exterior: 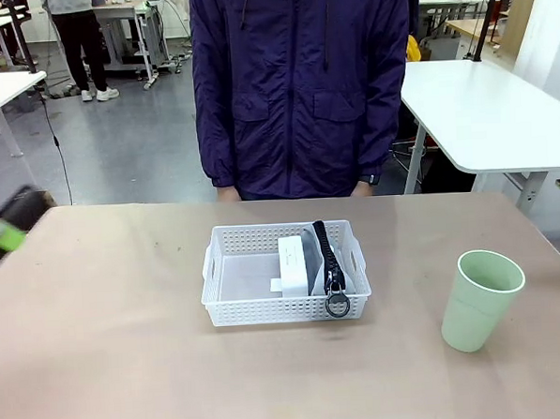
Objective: Efficiently arrange items inside the basket to fit them all.
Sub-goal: Pick up the Stapler and place it inside the Organizing basket.
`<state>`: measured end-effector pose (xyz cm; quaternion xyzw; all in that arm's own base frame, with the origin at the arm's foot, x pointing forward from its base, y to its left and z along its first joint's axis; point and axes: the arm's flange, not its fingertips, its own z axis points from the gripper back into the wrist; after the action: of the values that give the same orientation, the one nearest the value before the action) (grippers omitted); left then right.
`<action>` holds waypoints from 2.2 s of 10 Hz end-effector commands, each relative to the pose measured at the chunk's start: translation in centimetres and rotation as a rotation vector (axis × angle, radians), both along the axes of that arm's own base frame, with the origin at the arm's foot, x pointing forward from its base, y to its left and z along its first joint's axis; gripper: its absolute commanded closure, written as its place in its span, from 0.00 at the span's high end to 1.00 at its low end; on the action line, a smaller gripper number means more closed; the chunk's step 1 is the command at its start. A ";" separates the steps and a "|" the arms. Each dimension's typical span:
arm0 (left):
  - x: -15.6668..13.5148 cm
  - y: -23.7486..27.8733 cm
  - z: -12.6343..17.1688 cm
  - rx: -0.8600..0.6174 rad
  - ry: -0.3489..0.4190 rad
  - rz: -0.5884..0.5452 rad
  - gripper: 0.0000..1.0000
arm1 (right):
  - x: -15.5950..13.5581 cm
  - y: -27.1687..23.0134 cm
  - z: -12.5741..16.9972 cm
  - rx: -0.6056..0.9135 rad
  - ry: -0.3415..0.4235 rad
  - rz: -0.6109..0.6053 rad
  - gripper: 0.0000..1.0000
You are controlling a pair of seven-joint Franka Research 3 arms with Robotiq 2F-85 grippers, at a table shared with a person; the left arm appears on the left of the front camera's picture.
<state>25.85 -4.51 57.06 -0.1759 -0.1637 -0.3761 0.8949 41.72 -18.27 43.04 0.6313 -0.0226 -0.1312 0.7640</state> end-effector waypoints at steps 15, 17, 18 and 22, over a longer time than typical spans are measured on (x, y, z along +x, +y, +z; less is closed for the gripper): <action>15.5 -25.4 -10.6 0.187 0.078 -0.102 0.42 | -0.1 0.1 0.3 -0.017 0.017 -0.001 1.00; 14.8 -25.2 -10.8 0.145 0.039 -0.134 0.42 | -0.1 0.1 0.3 -0.017 0.017 -0.001 1.00; 15.9 -24.9 -12.0 0.135 0.041 -0.112 0.42 | -0.1 0.1 0.3 -0.017 0.017 -0.001 1.00; 18.1 -24.4 -15.4 0.143 0.080 -0.088 0.42 | -0.1 0.1 0.3 -0.017 0.017 -0.001 1.00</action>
<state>43.87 -29.15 41.95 -0.1273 -0.0879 -0.4165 0.8959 41.74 -18.23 43.02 0.6311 -0.0221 -0.1311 0.7642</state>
